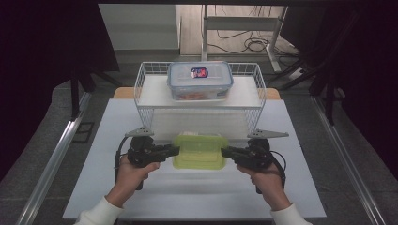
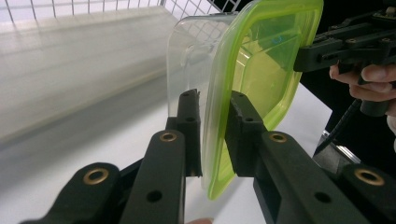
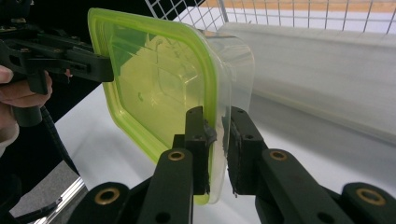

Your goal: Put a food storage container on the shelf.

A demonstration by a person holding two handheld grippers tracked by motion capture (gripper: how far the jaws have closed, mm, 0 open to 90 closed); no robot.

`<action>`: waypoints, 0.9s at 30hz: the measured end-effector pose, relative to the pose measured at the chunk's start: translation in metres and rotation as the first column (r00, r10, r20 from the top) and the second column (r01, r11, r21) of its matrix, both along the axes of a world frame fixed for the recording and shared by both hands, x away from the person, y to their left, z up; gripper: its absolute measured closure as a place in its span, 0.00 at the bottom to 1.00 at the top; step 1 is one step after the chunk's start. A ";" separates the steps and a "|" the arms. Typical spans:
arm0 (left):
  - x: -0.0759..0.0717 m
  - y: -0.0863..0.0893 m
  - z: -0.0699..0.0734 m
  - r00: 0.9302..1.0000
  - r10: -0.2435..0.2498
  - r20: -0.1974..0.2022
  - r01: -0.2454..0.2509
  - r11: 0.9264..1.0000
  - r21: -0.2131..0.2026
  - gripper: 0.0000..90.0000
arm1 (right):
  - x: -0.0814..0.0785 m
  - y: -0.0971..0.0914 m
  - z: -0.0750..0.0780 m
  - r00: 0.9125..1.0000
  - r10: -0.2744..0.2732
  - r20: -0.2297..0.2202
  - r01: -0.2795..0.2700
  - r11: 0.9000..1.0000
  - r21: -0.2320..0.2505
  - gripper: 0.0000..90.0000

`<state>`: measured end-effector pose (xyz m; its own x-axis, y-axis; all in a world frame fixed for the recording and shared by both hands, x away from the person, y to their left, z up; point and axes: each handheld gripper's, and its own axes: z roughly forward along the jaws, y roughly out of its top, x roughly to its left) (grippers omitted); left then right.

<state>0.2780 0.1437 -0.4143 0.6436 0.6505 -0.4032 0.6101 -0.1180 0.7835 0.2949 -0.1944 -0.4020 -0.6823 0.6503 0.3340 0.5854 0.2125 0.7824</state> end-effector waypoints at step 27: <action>0.012 0.004 0.050 0.997 0.015 0.072 -0.015 1.000 0.005 0.87 | 0.016 0.005 0.046 0.999 0.009 0.044 -0.009 1.000 0.003 0.88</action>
